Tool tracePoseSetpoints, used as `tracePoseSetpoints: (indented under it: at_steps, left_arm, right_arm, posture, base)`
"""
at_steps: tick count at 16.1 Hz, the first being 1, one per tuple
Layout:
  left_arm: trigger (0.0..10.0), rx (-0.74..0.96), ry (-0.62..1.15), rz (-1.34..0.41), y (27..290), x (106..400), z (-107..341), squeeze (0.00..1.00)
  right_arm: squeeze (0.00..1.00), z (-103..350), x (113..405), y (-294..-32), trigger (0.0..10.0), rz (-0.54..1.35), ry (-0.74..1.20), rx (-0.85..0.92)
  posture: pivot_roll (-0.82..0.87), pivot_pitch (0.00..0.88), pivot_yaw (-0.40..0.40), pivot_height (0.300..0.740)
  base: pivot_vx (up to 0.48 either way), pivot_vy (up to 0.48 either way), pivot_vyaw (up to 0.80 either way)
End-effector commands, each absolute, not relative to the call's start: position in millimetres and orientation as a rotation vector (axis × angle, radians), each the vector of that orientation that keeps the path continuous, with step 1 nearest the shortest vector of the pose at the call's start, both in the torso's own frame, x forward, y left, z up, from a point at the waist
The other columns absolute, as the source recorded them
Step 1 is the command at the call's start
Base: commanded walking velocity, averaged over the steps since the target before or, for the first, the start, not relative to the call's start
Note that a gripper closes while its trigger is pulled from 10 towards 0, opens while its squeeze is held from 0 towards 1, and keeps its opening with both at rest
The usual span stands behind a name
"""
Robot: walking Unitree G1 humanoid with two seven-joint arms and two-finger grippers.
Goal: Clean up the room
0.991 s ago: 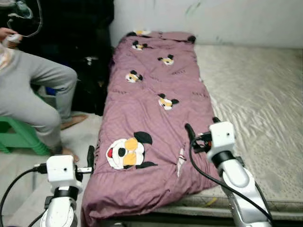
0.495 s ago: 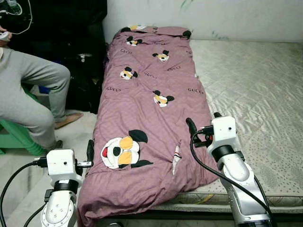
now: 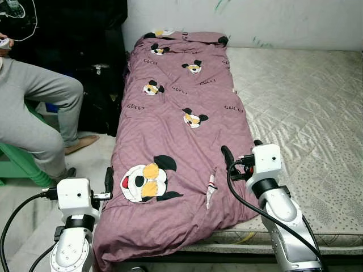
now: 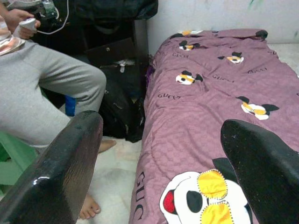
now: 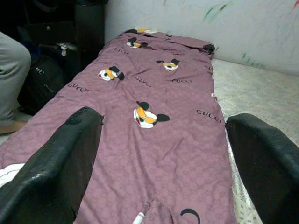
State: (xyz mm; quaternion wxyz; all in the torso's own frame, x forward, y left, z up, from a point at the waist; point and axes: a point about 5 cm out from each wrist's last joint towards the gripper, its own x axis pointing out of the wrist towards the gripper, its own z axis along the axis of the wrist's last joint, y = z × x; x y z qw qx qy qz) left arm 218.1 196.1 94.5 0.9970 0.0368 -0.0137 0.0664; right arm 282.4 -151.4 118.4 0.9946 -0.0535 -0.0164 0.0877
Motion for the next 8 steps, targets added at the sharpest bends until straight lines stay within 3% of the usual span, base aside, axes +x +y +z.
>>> tracePoseSetpoints:
  at_steps: [1, 3, 8]
  left_arm:
    - [10.0, 0.078, -0.015, 0.130, 195.2, 217.9, 92.4, 0.00]
    - [10.0, 0.078, -0.015, 0.128, 194.7, 218.0, 92.4, 0.00]
    - [10.0, 0.081, -0.009, 0.140, 197.4, 216.3, 91.1, 0.00]
  right_arm:
    - [0.00, 118.2, 281.9, -151.3, 10.0, 0.186, -0.034, -0.110]
    - [0.00, 117.4, 281.6, -150.8, 10.0, 0.189, -0.032, -0.111]
    - [0.00, 114.8, 279.9, -148.8, 10.0, 0.198, -0.026, -0.108]
  posture:
    - [0.02, 0.111, -0.035, 0.740]
    - [0.03, 0.107, -0.036, 0.740]
    - [0.03, 0.112, -0.039, 0.688]
  base:
    - [0.000, 0.000, 0.00]
    - [0.000, 0.000, 0.00]
    - [0.000, 0.000, 0.00]
